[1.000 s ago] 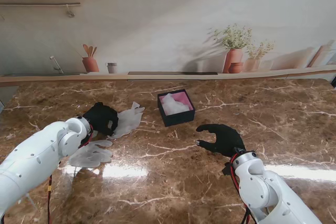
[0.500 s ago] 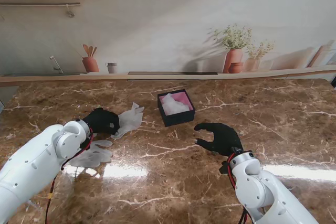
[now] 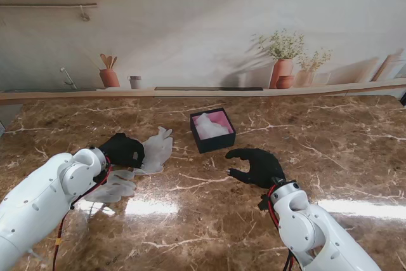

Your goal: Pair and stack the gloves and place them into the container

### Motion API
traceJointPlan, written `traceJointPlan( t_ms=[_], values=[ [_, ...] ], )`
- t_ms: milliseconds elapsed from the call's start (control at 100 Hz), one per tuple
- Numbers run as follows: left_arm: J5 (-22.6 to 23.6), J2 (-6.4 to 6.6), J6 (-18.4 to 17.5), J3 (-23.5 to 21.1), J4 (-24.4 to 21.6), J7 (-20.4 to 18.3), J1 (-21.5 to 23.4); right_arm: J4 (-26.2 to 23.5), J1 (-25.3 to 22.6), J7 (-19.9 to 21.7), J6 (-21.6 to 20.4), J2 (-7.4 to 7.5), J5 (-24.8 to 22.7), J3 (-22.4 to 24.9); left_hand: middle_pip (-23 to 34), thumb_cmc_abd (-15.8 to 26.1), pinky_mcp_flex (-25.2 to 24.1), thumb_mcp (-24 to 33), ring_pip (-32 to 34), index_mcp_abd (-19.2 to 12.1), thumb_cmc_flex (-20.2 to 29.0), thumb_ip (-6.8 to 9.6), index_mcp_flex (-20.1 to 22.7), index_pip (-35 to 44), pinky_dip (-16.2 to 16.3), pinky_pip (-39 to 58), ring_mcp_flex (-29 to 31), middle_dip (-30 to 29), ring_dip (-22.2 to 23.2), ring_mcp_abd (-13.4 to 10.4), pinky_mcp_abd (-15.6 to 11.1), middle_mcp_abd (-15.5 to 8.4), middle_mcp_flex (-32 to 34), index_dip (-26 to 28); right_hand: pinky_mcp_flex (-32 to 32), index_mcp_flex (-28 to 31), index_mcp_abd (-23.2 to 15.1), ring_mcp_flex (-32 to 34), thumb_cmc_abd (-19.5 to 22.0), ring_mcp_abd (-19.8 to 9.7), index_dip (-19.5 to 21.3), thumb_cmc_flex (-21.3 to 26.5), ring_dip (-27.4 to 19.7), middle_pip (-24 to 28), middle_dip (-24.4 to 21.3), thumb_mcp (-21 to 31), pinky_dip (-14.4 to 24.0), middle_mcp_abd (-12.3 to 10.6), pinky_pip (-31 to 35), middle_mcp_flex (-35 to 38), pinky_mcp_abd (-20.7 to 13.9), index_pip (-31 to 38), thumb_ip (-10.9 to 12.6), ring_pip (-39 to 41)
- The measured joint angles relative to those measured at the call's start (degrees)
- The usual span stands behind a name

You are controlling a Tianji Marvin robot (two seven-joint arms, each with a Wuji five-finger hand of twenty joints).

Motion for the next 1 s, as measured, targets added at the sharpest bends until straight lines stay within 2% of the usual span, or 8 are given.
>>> traceJointPlan(
  t_ms=[70,240,520,610,680,790,890,1000],
  values=[
    [0.03,0.2,-0.14,0.46,0.1,-0.08,-0.31,-0.22,-0.14,0.17,0.07,-0.01,0.12,0.07,0.0,-3.15,0.0,4.5,-1.31,1.13,-5.81,0.2,-0.04,-2.5,-0.02,-1.1,-0.05,0.0,-0.37,0.0,0.2,-0.1,-0.08,-1.44,0.0,0.0,0.0,0.0,0.07,0.01,0.0,0.0,0.01,0.0,0.01,0.0,0.0,0.0,0.0,0.0,0.0,0.0,0.0,0.0],
    [4.64,0.87,0.0,3.19,0.31,2.48,-1.52,-0.38,-0.27,0.52,0.18,-0.03,0.53,0.23,1.57,-12.41,-0.05,7.71,-2.68,-0.53,-7.68,-0.32,-4.18,1.28,0.12,-1.97,-0.63,0.87,-0.85,0.01,0.72,-1.52,-0.58,0.21,0.0,0.0,0.0,0.0,0.07,0.01,0.0,0.0,0.01,0.0,0.01,0.0,0.0,0.0,0.0,0.0,0.0,0.0,0.0,0.0],
    [5.18,0.95,2.89,9.09,2.25,7.35,-4.0,-0.48,-0.4,0.93,0.23,-0.03,1.32,0.26,2.03,-13.79,-0.05,15.51,-2.71,-0.34,-5.45,-0.36,-5.61,5.89,0.74,-1.98,-0.14,1.98,-0.6,0.1,0.73,-1.04,-2.21,6.01,0.0,0.0,0.0,0.0,0.08,0.04,0.0,0.0,0.02,0.0,0.02,0.0,0.01,0.01,0.0,0.0,0.0,0.0,0.0,0.0],
    [5.25,0.82,3.22,10.56,3.07,8.59,-4.87,-0.48,-0.47,0.84,0.27,-0.08,1.43,0.31,2.25,-13.82,0.0,15.55,-2.29,-0.33,-0.29,-4.43,-4.68,6.19,0.63,0.11,0.01,3.24,-0.02,0.24,0.76,-0.89,-1.97,6.35,0.02,0.0,0.0,0.0,0.08,0.05,0.0,0.0,0.02,0.0,0.03,0.0,0.01,0.01,0.0,0.0,0.0,0.0,0.0,0.0],
    [5.17,0.55,3.33,10.89,3.56,9.37,-5.16,-0.48,-0.56,0.79,0.3,-0.12,1.44,0.44,2.55,-12.59,0.0,12.8,-1.53,-1.35,1.81,-6.01,-0.91,6.77,-0.4,1.56,0.24,3.48,0.1,0.69,0.79,-0.56,-0.14,3.19,0.08,0.0,0.0,0.0,0.33,0.06,0.0,0.0,0.02,0.0,0.04,0.0,0.01,0.01,0.0,0.0,0.0,0.0,0.0,0.0],
    [3.72,0.1,3.6,10.97,4.04,9.5,-5.38,-0.51,-0.7,0.82,0.34,-0.13,1.49,0.62,3.51,-3.76,0.01,8.78,-0.82,-1.69,9.51,-5.5,3.55,8.16,-1.7,2.15,0.26,6.43,0.14,0.76,0.8,0.51,0.54,-2.44,0.11,0.0,0.0,0.0,0.47,0.12,0.0,0.0,0.03,0.0,0.06,0.0,0.02,0.01,0.01,0.0,0.01,0.0,0.0,0.0],
    [2.15,-0.4,3.64,9.5,3.98,8.17,-4.96,-0.52,-0.76,0.88,0.38,-0.13,1.55,0.65,2.7,-1.32,0.01,3.63,-0.54,-1.34,11.41,-5.69,5.05,8.06,-2.0,2.15,0.26,8.89,0.17,0.78,0.77,0.42,1.06,-6.53,0.11,0.0,0.0,0.0,0.49,0.25,0.0,0.0,0.03,0.0,0.06,0.01,0.02,0.01,0.02,0.0,0.01,0.0,0.0,0.0],
    [2.36,-1.01,3.44,5.27,2.63,7.39,-2.43,-0.54,-0.8,0.89,0.38,-0.13,1.58,0.67,1.96,2.6,0.01,-5.33,0.12,-1.13,15.38,-5.74,4.62,5.77,-1.38,2.15,0.26,11.23,0.69,0.79,0.38,0.27,4.41,-0.74,0.17,0.0,0.0,0.01,0.57,0.26,0.0,0.0,0.04,0.0,0.07,0.01,0.02,0.01,0.02,0.0,0.01,0.0,0.0,0.0]
  ],
)
